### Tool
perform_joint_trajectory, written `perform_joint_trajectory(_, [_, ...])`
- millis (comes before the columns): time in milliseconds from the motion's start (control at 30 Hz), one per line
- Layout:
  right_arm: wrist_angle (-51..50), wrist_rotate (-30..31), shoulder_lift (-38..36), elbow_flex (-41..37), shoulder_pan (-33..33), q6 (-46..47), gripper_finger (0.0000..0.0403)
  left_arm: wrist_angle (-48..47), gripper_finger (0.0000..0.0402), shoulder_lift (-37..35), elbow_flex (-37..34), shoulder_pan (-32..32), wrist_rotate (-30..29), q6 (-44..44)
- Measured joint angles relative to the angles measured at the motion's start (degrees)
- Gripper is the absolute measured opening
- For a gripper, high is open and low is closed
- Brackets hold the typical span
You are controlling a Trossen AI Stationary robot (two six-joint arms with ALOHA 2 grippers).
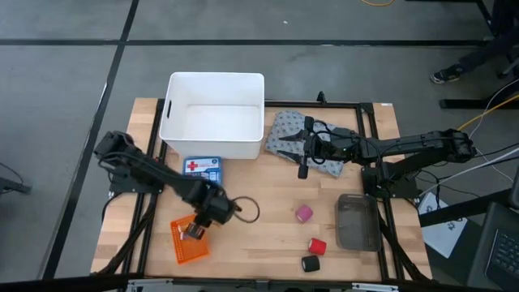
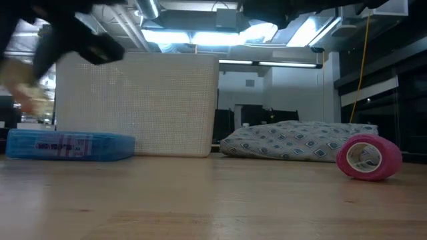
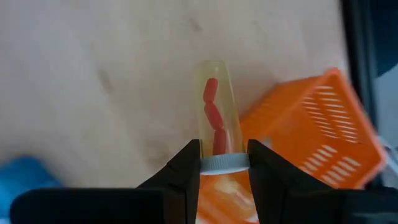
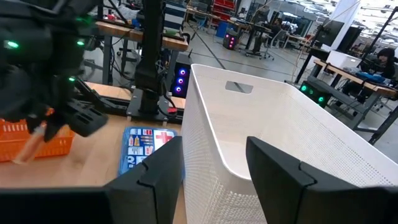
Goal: Pick & place medical supplies in basket/bin
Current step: Put the yellow pill bottle in the orange bin
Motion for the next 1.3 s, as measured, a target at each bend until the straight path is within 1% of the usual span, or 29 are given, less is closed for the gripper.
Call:
perform_joint_trajectory(233, [0.00, 0.02, 0.00, 0.00, 0.00, 0.00, 0.0178, 0.07, 0.0098, 0.00, 0.00, -4.61, 1.18, -4.81])
perform_joint_trajectory(500, [0.01, 0.20, 0.00, 0.00, -0.01, 0.02, 0.0178, 0.02, 0.0098, -0.26, 0.00, -5.87, 1.24, -6.99])
perform_joint_trajectory(633, [0.00, 0.20, 0.00, 0.00, 0.00, 0.02, 0.0178, 0.10, 0.0098, -2.03, 0.00, -5.87, 2.43, -8.48])
perform_joint_trajectory(800, [0.00, 0.20, 0.00, 0.01, -0.02, 0.02, 0.0178, 0.29, 0.0098, -6.10, 0.00, -6.54, 2.46, -10.97])
perform_joint_trajectory(1000, [0.00, 0.17, 0.00, 0.00, 0.00, 0.02, 0.0178, 0.28, 0.0098, -9.51, 0.00, -8.87, 0.75, -16.25])
perform_joint_trajectory(1300, [0.00, 0.17, 0.00, 0.00, -0.01, 0.02, 0.0178, 0.12, 0.0098, -9.66, -1.16, -13.61, -1.94, -23.20])
